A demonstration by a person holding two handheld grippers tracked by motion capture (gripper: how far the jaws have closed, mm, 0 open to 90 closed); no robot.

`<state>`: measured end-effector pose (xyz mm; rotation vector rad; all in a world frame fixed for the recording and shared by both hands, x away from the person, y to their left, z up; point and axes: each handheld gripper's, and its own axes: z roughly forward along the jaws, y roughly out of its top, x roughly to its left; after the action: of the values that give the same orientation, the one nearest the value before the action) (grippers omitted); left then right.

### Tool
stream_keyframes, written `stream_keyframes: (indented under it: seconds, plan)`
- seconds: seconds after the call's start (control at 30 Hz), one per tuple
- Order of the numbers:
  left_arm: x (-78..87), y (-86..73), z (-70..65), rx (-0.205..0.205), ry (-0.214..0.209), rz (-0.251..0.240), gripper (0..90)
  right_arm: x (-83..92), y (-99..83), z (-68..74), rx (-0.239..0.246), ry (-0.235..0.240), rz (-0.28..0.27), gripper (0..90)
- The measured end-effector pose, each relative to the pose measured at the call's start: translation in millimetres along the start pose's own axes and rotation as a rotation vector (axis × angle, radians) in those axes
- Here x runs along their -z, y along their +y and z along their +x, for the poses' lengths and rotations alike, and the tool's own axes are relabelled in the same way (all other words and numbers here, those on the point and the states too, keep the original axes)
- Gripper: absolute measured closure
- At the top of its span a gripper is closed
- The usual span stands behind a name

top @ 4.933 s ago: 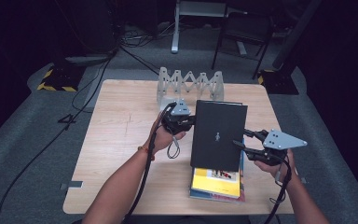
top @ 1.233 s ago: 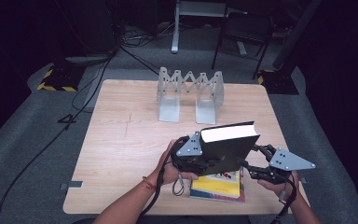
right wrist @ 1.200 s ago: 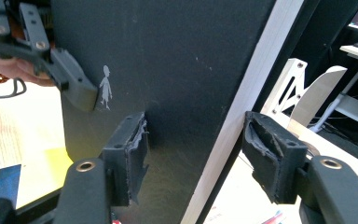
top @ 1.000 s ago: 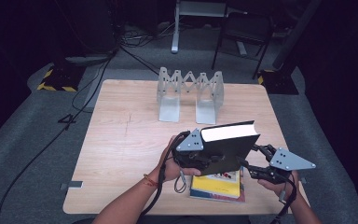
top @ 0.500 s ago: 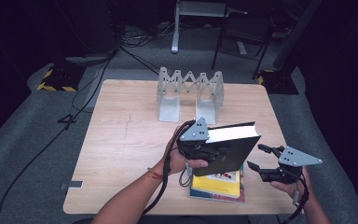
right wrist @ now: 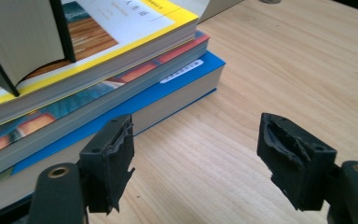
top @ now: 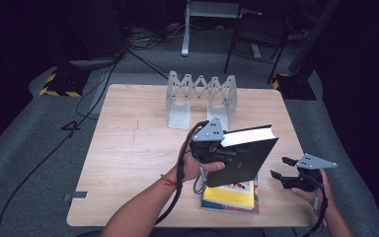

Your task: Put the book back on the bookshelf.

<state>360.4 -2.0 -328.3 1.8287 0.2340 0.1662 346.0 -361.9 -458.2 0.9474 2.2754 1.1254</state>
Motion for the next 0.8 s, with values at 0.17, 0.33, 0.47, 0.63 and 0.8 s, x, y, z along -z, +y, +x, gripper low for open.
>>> stream_keyframes:
  seconds: [0.17,0.33,0.47,0.63,0.8]
  plan:
    - [0.5,8.8,-4.7,-0.023,0.068,0.009,50.3,-3.5,-2.2,2.6,0.007,0.001,0.011,28.7]
    - [10.9,13.6,1.7,-0.038,0.17,0.04,51.0,-2.9,-4.4,1.0,-0.012,0.0,0.007,28.9]
    - [22.3,12.5,8.8,-0.034,0.224,0.051,51.2,-4.3,-5.9,0.3,-0.015,-0.004,0.014,28.9]
    - [44.5,7.1,22.5,-0.015,0.306,0.048,51.3,-5.7,-5.6,0.8,-0.013,-0.006,0.016,29.0]
    - [64.1,0.8,32.4,0.007,0.364,0.045,51.5,-7.1,-5.5,2.4,-0.012,0.0,0.022,29.0]
